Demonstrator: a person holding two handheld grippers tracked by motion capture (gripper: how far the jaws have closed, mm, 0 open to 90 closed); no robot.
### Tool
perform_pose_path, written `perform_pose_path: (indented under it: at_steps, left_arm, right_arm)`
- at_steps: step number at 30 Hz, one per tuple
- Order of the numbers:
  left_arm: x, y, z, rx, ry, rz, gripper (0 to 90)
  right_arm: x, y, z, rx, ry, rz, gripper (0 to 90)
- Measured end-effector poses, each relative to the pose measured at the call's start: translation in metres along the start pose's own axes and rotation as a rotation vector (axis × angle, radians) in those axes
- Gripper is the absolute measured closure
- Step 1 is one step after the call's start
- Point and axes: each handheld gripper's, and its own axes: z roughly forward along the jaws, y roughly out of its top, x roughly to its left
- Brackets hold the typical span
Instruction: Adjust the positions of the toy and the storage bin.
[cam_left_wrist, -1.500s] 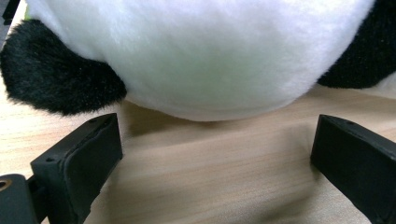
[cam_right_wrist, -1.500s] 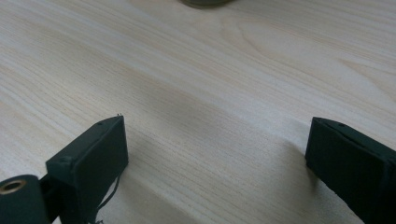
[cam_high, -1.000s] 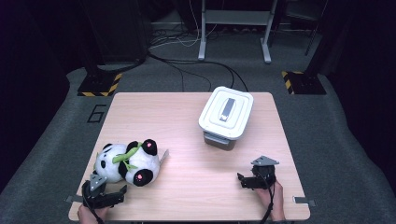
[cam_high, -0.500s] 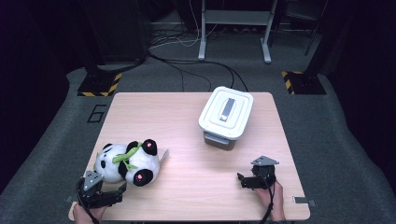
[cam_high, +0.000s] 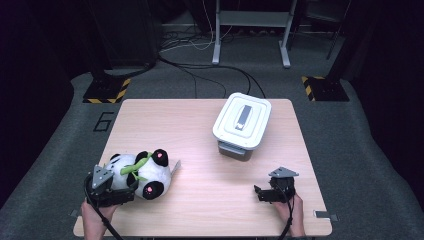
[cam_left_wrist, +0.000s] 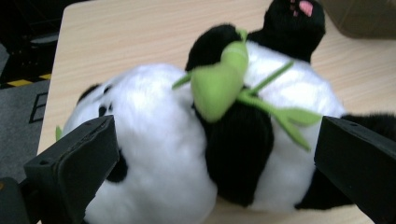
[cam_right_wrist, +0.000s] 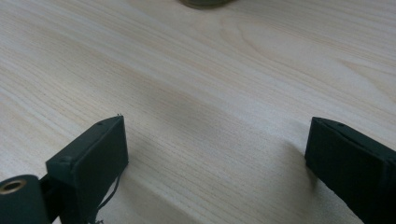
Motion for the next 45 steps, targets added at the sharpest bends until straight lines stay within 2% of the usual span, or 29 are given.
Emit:
perform_pose_path:
  at_steps: [4, 5, 7, 9, 11, 14, 18, 21, 26, 36, 43, 45]
  left_arm:
    - [-0.002, 0.006, 0.005, 0.0, 0.002, 0.015, 0.4]
    - [-0.002, 0.009, 0.007, 0.001, -0.007, 0.027, 11.5]
    - [-0.003, 0.01, 0.008, 0.013, -0.012, 0.032, 16.7]
    - [-0.004, 0.012, 0.012, 0.015, -0.015, 0.031, 28.3]
    - [-0.004, 0.014, 0.015, 0.016, -0.011, 0.031, 30.6]
    - [-0.003, 0.015, 0.021, 0.022, -0.014, 0.024, 44.1]
    - [-0.003, 0.011, 0.026, 0.019, -0.055, 0.017, 62.1]
    - [-0.002, 0.011, 0.026, 0.006, -0.066, 0.018, 68.8]
    - [-0.001, 0.015, 0.025, -0.007, -0.076, 0.031, 72.4]
    - [0.003, 0.024, 0.025, -0.018, -0.091, 0.043, 73.3]
    - [0.006, 0.035, 0.027, -0.043, -0.09, 0.041, 73.4]
    - [0.008, 0.041, 0.029, -0.044, -0.086, 0.052, 73.4]
  right_arm:
    - [0.0, 0.0, 0.0, 0.0, -0.001, 0.001, 5.2]
    - [0.0, 0.0, 0.0, 0.0, 0.0, 0.0, 5.1]
    - [0.0, 0.0, 0.0, 0.0, -0.001, 0.001, 5.2]
    - [0.0, 0.0, 0.0, 0.0, -0.001, 0.001, 5.2]
    - [0.0, 0.0, 0.0, -0.001, -0.001, 0.0, 5.2]
    - [0.0, 0.0, 0.0, -0.001, -0.001, 0.001, 5.2]
    - [0.0, 0.0, 0.0, -0.001, -0.002, 0.001, 5.4]
    - [0.0, 0.0, 0.0, -0.003, -0.004, 0.002, 5.8]
    - [0.0, 0.0, 0.0, -0.005, -0.003, 0.003, 6.3]
    - [0.0, 0.0, 0.0, -0.006, -0.003, 0.003, 6.5]
    - [0.0, 0.0, 0.0, -0.007, -0.002, 0.006, 6.6]
    - [0.0, 0.0, 0.0, -0.006, -0.002, 0.007, 6.7]
